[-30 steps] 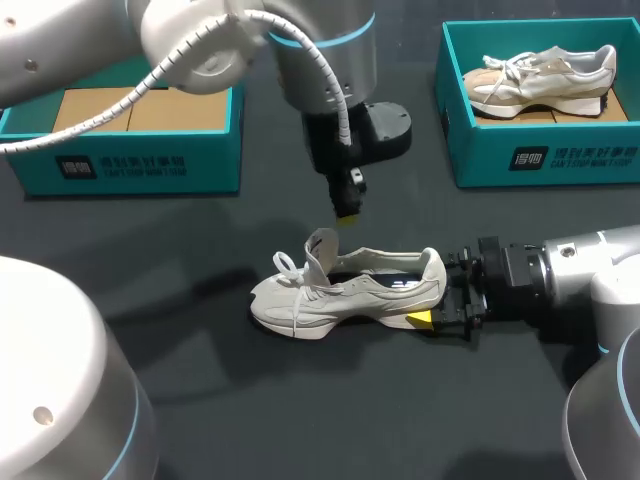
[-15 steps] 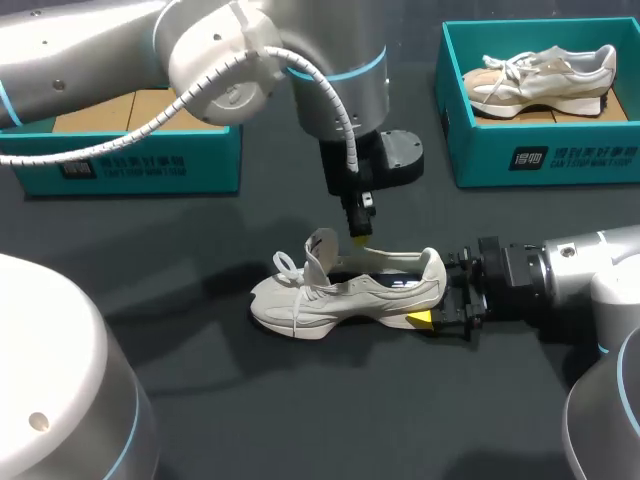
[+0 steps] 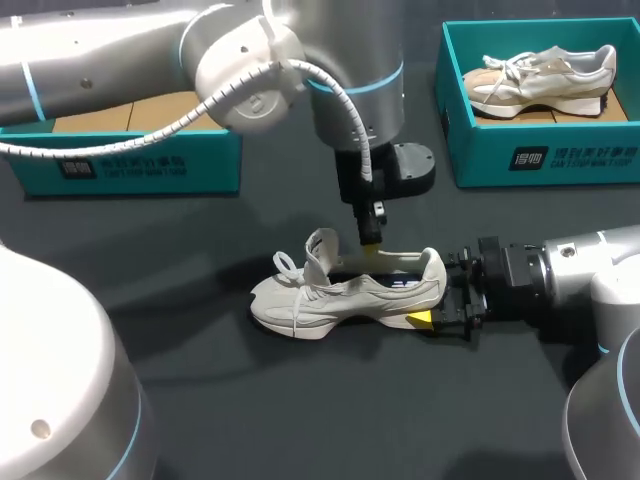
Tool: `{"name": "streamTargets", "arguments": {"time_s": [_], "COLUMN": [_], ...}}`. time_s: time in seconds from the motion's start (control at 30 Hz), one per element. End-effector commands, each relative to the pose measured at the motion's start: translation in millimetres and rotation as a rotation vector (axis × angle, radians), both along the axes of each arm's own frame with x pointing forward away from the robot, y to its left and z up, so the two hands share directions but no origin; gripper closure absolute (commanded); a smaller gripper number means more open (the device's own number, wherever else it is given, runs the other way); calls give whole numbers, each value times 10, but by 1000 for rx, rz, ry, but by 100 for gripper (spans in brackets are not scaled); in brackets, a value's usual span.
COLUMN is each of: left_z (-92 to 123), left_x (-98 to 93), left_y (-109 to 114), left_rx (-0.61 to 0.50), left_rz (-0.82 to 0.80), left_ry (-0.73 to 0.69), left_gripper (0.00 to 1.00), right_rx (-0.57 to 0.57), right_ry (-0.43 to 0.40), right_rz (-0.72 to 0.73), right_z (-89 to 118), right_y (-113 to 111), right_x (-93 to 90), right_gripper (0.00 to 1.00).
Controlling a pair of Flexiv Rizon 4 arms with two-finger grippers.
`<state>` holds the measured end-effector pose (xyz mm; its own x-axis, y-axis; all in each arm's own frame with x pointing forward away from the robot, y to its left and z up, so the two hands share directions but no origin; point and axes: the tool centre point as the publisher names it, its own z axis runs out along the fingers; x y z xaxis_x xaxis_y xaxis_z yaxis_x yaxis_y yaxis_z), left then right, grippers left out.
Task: Take the shoe out of the shoebox, open the shoe tongue, remove and reinsert the insole, then place the shoe into the shoebox
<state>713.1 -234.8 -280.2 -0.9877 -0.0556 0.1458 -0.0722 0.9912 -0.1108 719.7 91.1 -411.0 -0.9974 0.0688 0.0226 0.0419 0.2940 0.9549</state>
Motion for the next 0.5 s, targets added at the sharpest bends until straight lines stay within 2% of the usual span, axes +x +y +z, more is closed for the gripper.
{"name": "streamTargets", "arguments": {"time_s": [0.03, 0.17, 0.5], "left_z": [-4, -4, -379], "left_x": [56, 56, -80], "left_y": [-41, -41, -69], "left_rx": [9, 9, -10], "left_rz": [-5, -5, -71], "left_ry": [13, 13, 25], "left_gripper": [100, 100, 100], "right_rx": [-4, -4, -4], "right_ry": [0, 0, 0], "right_rz": [-1, -1, -1], "right_z": [11, 11, 11], "right_y": [2, 2, 2], "right_x": [-8, -8, -8], "right_gripper": [100, 100, 100]}}
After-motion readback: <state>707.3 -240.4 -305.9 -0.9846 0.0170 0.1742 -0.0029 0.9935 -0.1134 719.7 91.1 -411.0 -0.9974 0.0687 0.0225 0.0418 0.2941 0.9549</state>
